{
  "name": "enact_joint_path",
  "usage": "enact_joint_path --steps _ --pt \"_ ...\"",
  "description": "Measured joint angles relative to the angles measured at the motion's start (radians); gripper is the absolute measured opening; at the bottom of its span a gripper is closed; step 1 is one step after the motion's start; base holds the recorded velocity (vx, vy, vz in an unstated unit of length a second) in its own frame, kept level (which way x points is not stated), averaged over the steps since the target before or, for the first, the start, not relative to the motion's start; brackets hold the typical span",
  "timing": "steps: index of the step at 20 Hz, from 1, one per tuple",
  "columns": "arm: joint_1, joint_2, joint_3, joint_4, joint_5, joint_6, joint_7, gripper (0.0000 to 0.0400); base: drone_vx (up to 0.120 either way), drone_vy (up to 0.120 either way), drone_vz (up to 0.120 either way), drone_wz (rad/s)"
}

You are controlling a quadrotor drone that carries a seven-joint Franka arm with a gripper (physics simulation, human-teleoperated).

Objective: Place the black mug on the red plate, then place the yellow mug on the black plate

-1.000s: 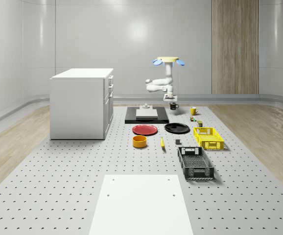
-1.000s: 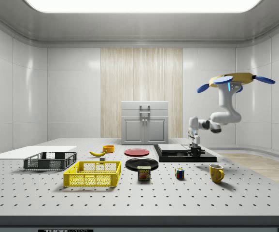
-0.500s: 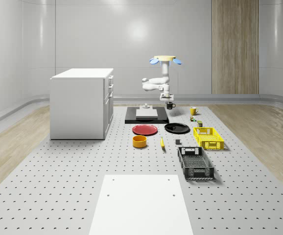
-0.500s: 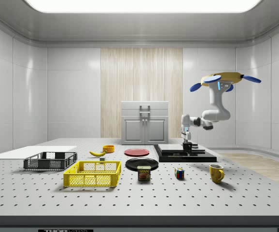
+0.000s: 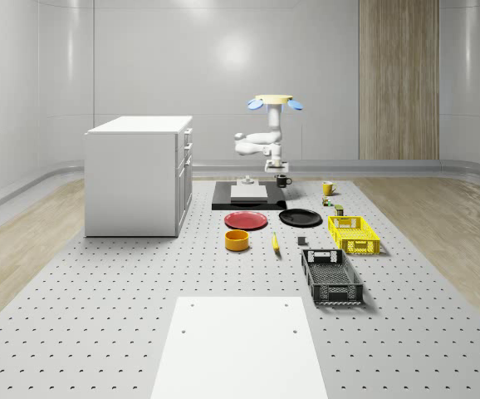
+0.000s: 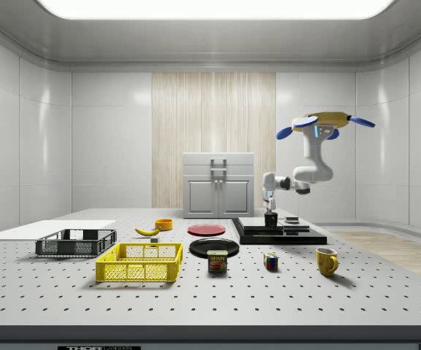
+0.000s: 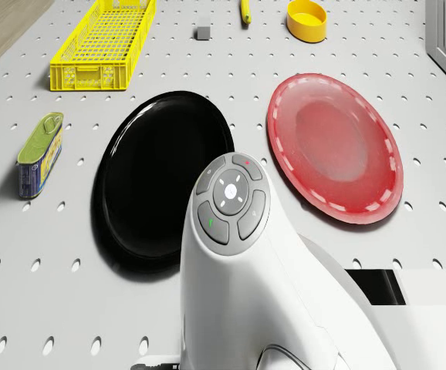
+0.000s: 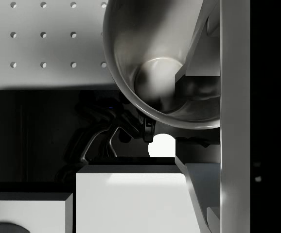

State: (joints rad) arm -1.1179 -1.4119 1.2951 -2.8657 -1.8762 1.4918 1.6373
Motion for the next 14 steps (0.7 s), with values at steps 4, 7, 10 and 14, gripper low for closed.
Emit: enact_joint_path --steps 4,7,10,14 --pt "-0.002 -0.008 0.002 0.0 0.004 0.008 0.002 0.011 0.12 -0.12 0.0 0.0" --pt "-0.004 -0.014 0.003 0.001 0.006 0.013 0.004 0.011 0.12 -0.12 0.0 0.0" --pt "-0.006 -0.02 0.004 0.001 0.009 0.018 0.005 0.011 0.12 -0.12 0.0 0.0" --pt "-0.008 -0.027 0.005 0.002 0.012 0.025 0.007 0.011 0.12 -0.12 0.0 0.0"
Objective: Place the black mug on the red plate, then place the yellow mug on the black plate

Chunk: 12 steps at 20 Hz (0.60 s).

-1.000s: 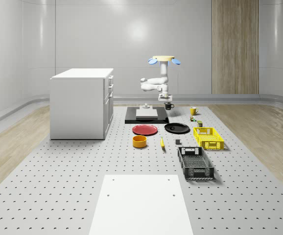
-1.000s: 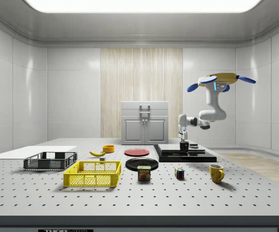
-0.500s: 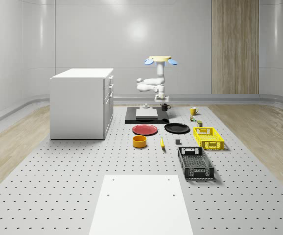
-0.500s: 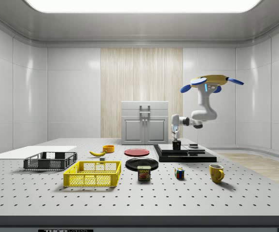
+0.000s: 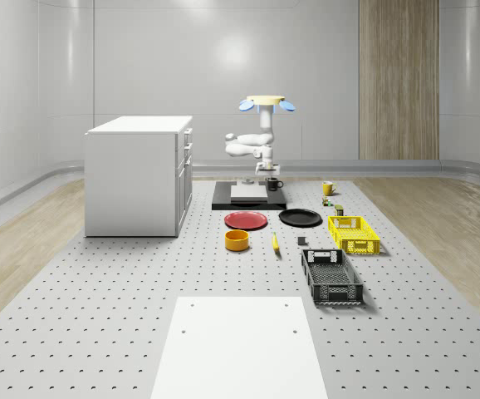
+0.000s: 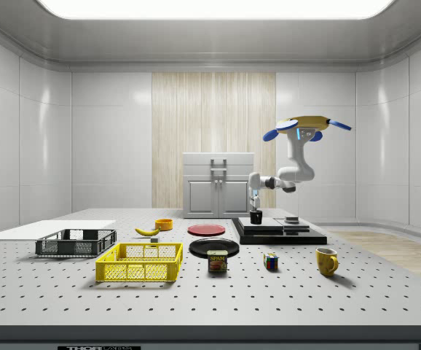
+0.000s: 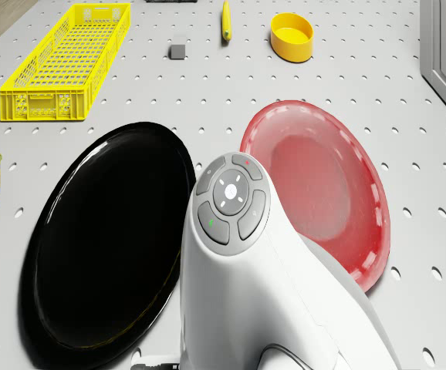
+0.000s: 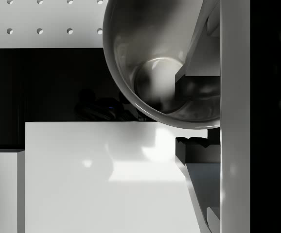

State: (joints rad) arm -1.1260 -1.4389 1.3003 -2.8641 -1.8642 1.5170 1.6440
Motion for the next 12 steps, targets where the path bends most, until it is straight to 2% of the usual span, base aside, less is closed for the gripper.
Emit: enact_joint_path --steps 12 --pt "-0.006 -0.02 0.004 0.001 0.009 0.018 0.005 0.011 0.12 -0.12 0.0 0.0"
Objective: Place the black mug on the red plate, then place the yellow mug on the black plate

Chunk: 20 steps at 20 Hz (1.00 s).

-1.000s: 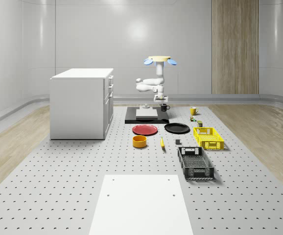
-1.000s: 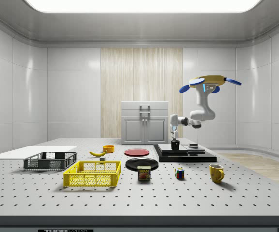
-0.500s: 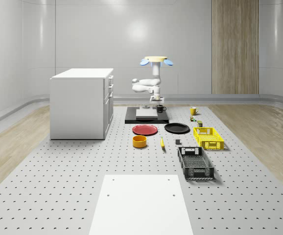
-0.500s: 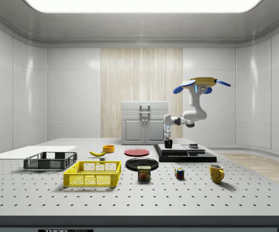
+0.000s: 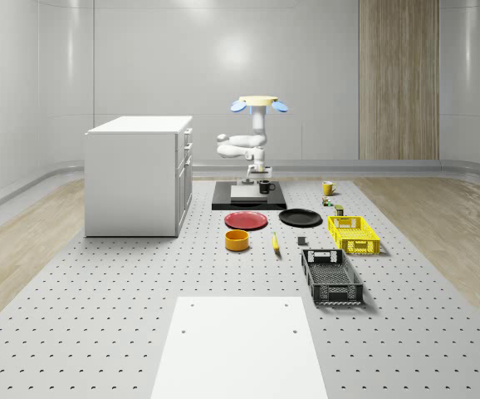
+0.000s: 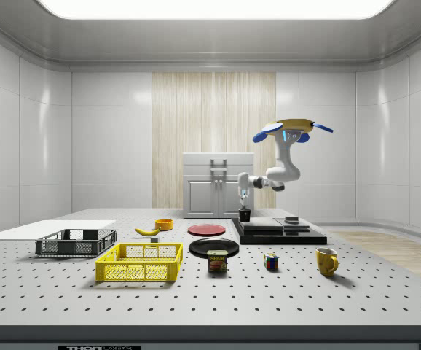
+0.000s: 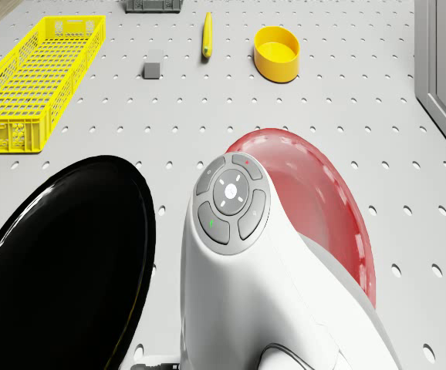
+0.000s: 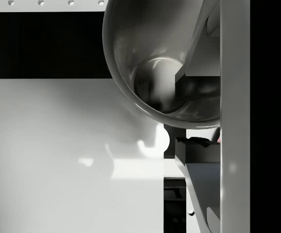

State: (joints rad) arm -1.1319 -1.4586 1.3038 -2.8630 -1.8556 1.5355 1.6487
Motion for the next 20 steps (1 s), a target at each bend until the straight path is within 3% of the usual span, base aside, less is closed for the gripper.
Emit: enact_joint_path --steps 18,20 --pt "-0.007 -0.025 0.004 0.001 0.01 0.023 0.006 0.011 0.12 -0.12 0.0 0.0" --pt "-0.008 -0.027 0.005 0.001 0.011 0.025 0.006 0.011 0.12 -0.02 0.0 0.0"
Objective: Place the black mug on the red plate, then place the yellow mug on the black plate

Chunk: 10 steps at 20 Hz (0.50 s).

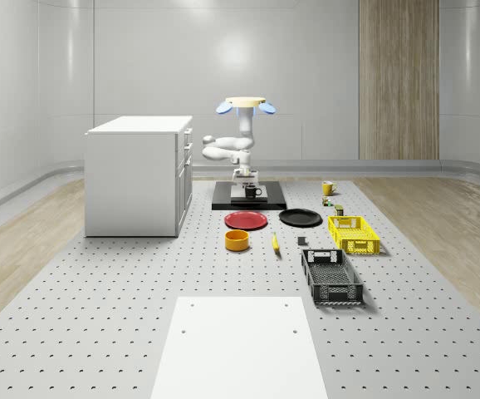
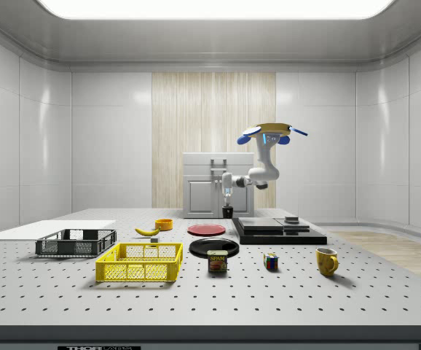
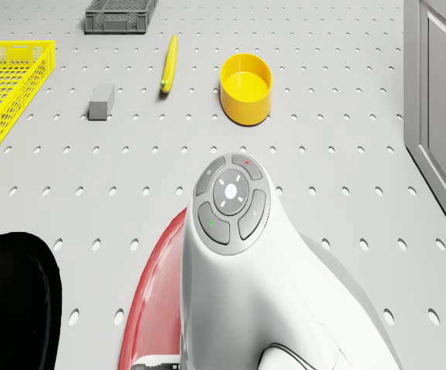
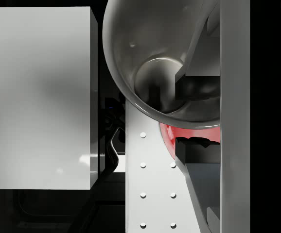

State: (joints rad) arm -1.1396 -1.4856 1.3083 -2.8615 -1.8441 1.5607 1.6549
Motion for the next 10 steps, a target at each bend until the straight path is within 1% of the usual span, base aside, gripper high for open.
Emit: enact_joint_path --steps 3,4,8,10 --pt "-0.001 -0.003 0.001 0.0 0.001 0.003 0.001 0.011 0.12 0.0 0.0 0.0" --pt "-0.001 -0.005 0.001 0.0 0.002 0.004 0.001 0.011 0.12 -0.04 0.0 0.0" --pt "-0.003 -0.009 0.001 0.001 0.004 0.008 0.002 0.011 0.12 -0.12 0.0 0.0" --pt "-0.003 -0.011 0.002 0.001 0.005 0.01 0.002 0.011 0.12 0.0 0.0 0.0"
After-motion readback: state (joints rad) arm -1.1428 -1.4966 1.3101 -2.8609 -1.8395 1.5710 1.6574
